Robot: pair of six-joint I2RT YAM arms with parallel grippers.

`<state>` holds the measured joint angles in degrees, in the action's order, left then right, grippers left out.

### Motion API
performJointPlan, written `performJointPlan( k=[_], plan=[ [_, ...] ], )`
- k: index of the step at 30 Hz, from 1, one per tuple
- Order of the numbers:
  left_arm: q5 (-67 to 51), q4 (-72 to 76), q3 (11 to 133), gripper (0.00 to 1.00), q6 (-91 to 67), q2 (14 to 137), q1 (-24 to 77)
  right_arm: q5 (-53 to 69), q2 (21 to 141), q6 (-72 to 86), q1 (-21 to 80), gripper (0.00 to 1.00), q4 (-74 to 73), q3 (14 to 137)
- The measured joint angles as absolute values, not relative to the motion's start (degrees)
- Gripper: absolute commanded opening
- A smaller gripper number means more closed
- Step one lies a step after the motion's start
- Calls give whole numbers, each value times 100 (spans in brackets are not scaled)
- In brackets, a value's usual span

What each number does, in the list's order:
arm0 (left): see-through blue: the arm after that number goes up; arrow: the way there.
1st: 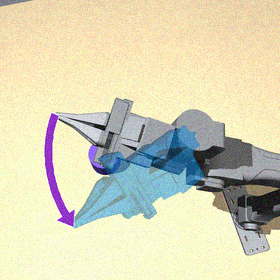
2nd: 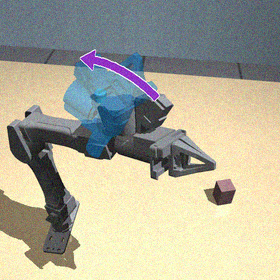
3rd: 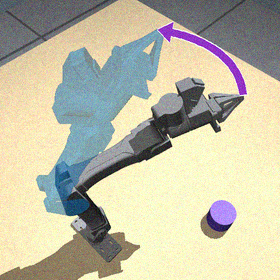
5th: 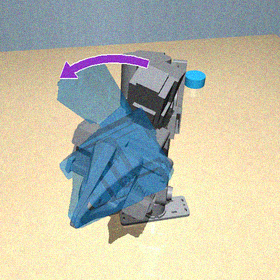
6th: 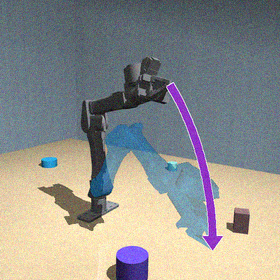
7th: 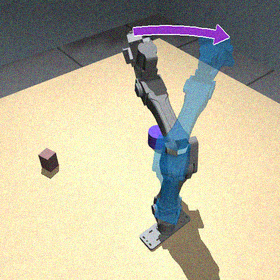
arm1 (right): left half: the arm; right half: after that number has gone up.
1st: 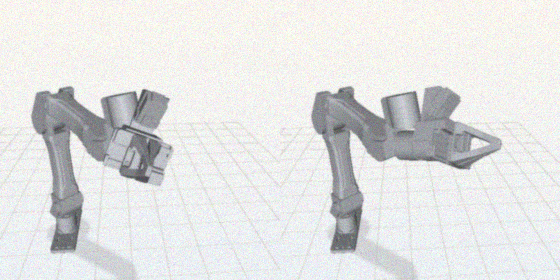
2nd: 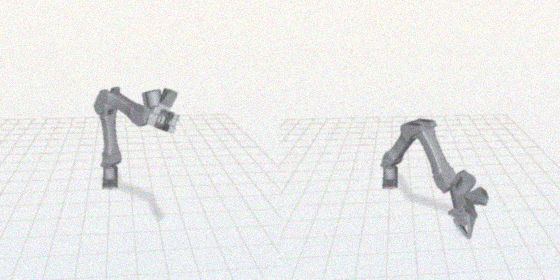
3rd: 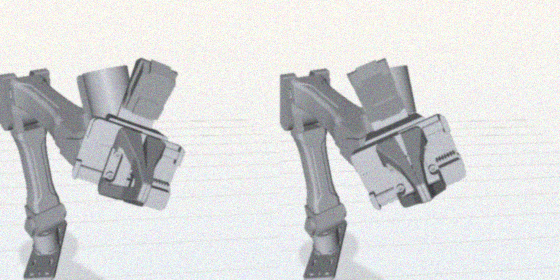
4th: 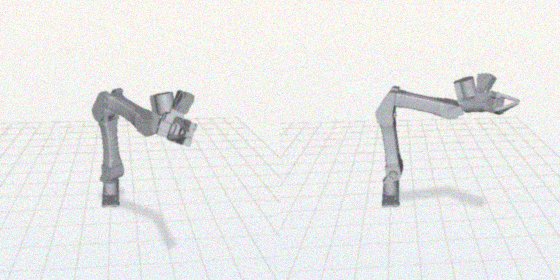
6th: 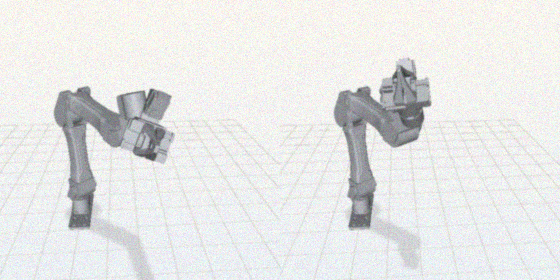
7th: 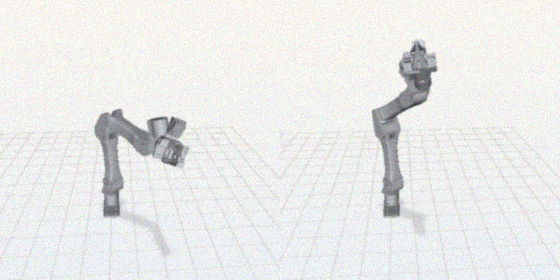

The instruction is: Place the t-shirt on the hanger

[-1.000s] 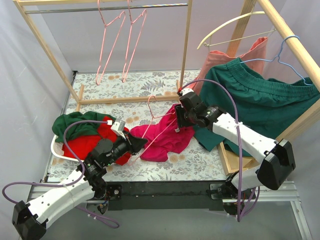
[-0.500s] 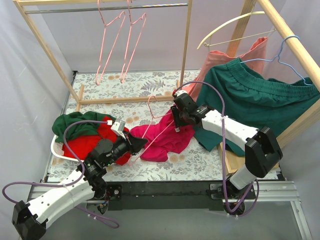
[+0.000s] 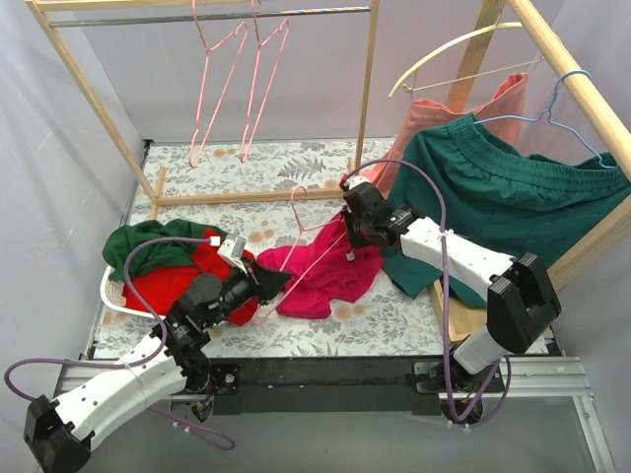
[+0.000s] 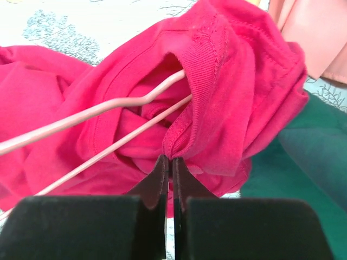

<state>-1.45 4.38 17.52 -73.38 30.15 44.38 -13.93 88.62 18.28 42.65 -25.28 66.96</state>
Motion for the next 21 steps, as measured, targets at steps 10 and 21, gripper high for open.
performJointPlan(
  k=[10,21],
  plan=[
    [-43,838,1693,0,-7419,2799,4451,-1817,8799,2084,5570,1,-3422,8283],
    [204,1240,1789,0,-7395,1868,4477,-2816,8774,2541,7509,1,-4720,9937]
  ],
)
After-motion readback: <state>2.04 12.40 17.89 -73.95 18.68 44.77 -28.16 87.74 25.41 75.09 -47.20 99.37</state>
